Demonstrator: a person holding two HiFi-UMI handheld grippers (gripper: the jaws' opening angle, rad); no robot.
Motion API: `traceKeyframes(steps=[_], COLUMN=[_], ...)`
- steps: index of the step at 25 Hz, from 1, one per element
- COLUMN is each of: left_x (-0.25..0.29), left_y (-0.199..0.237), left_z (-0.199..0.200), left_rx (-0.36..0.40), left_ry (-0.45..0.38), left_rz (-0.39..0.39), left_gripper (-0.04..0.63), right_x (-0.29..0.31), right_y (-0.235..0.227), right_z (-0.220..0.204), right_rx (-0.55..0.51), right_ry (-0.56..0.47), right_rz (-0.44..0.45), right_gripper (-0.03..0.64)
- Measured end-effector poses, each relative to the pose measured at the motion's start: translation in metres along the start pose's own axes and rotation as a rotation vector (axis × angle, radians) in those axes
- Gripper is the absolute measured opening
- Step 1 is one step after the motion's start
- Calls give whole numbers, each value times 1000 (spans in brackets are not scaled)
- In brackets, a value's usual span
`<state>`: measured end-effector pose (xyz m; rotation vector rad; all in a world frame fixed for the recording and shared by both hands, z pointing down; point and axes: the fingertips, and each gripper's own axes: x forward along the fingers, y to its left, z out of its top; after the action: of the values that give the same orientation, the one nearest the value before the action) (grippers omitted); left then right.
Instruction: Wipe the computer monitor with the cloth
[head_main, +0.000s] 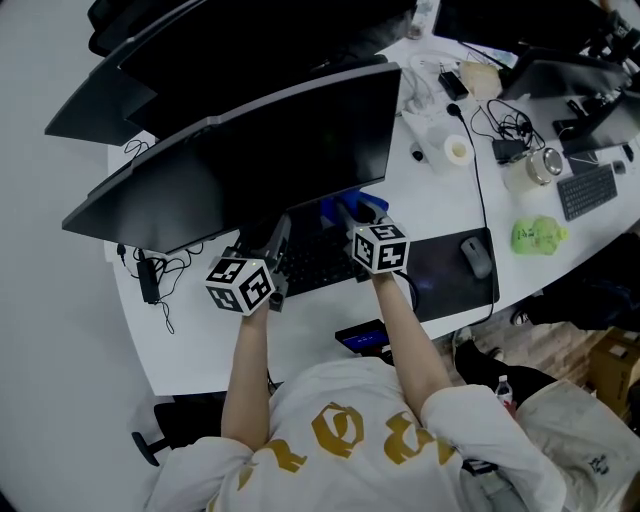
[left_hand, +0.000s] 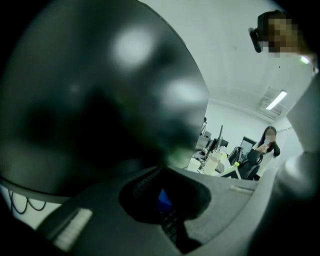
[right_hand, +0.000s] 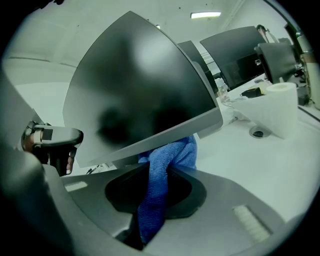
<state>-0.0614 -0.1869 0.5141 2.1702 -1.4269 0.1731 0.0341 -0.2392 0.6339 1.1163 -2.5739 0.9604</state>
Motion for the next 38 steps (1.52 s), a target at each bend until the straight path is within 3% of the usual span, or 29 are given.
traceKeyframes(steps=[23,38], left_x=[-51,-82], left_y=[45,72], left_z=[-2,-5], left_rx=[-24,-55], left_ry=[-20,-39], left_rz=[-8,-22], left_gripper=[0,0], right_x=[21,35], right_y=[52,94], right_z=[-22,-42], right_rx=[-34,-57], right_ry=[31,53], right_rz=[-27,0], right_gripper=[95,95])
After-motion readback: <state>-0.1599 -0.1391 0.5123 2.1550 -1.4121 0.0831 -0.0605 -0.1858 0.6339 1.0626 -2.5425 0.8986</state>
